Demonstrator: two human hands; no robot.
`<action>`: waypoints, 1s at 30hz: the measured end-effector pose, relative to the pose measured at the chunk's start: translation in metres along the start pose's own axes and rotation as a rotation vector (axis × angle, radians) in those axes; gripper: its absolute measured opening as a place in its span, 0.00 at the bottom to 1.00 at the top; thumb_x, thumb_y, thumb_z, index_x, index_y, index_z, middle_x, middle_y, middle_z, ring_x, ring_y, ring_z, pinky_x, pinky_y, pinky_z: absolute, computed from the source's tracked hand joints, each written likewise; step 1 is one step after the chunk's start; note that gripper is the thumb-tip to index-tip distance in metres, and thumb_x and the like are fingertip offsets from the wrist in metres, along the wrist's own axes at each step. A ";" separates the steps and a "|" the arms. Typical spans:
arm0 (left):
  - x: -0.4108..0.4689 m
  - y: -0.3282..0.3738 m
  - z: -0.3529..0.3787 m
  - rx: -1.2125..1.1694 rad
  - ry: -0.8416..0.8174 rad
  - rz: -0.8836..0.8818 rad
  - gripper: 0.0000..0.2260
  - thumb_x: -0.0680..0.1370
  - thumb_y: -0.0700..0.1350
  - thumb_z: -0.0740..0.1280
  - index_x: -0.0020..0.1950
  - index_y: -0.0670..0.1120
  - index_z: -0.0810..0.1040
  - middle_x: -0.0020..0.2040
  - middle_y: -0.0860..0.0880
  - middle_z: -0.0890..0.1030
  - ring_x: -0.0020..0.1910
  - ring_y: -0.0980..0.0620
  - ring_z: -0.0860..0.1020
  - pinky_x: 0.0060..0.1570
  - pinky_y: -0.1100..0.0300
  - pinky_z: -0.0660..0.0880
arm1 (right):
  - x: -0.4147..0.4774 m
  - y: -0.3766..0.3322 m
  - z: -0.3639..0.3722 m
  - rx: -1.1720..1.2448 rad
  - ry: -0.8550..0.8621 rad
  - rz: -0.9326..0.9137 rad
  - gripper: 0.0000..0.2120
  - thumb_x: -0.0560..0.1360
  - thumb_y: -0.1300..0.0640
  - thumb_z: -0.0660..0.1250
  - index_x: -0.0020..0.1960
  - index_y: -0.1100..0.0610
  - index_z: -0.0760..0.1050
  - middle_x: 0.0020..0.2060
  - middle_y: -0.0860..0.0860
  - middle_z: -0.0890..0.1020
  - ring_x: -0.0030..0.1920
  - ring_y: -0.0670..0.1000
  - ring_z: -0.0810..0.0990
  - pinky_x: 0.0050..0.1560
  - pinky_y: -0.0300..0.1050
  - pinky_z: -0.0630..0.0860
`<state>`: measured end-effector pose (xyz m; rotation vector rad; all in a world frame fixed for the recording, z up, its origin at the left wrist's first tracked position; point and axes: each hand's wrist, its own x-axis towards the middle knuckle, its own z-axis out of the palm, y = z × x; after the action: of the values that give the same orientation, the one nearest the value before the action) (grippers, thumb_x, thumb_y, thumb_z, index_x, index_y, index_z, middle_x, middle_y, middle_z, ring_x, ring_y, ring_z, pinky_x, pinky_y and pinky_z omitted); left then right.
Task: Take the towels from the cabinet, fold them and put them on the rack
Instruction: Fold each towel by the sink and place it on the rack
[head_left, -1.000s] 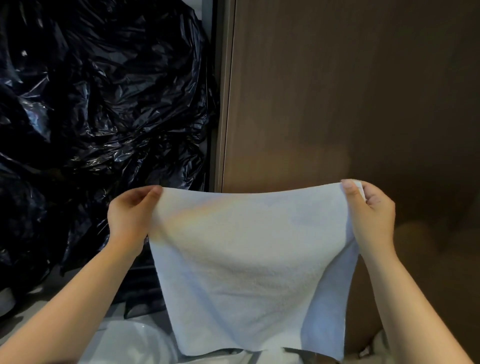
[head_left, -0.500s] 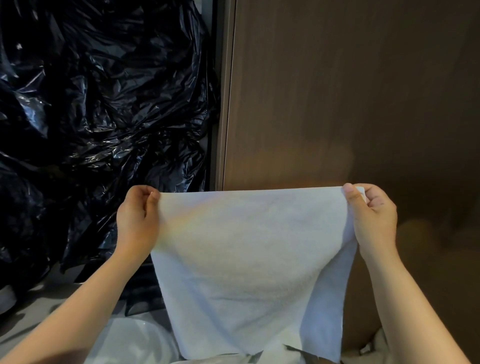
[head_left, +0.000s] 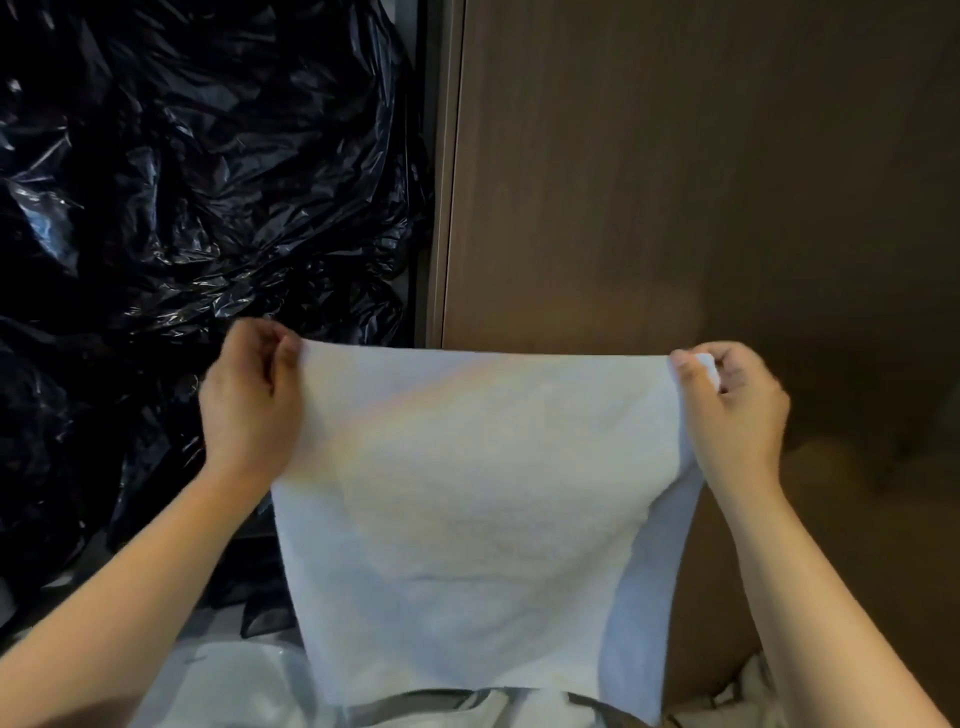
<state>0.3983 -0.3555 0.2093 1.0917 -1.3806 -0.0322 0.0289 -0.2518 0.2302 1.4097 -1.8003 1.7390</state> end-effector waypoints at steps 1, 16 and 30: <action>-0.006 -0.005 0.005 0.061 -0.024 0.005 0.02 0.81 0.43 0.62 0.51 0.46 0.73 0.38 0.53 0.78 0.34 0.56 0.74 0.35 0.57 0.68 | -0.002 0.006 0.005 -0.087 -0.053 -0.008 0.08 0.79 0.44 0.64 0.48 0.48 0.76 0.36 0.39 0.78 0.39 0.43 0.78 0.35 0.38 0.72; -0.004 -0.020 0.036 -0.051 -0.128 -0.078 0.03 0.82 0.45 0.62 0.49 0.49 0.73 0.36 0.53 0.79 0.27 0.60 0.79 0.27 0.65 0.73 | 0.021 0.032 0.028 0.015 -0.212 0.182 0.09 0.79 0.48 0.66 0.45 0.52 0.77 0.38 0.49 0.80 0.40 0.49 0.80 0.36 0.43 0.75; -0.014 0.053 -0.002 -0.507 -0.073 -0.051 0.04 0.81 0.46 0.64 0.48 0.52 0.77 0.37 0.53 0.79 0.28 0.59 0.74 0.26 0.68 0.71 | 0.004 -0.028 -0.028 0.151 -0.077 0.064 0.06 0.77 0.48 0.68 0.44 0.49 0.78 0.36 0.43 0.80 0.39 0.45 0.79 0.35 0.39 0.74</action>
<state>0.3662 -0.3169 0.2325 0.7036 -1.3122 -0.4399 0.0368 -0.2239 0.2578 1.5123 -1.8050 1.9133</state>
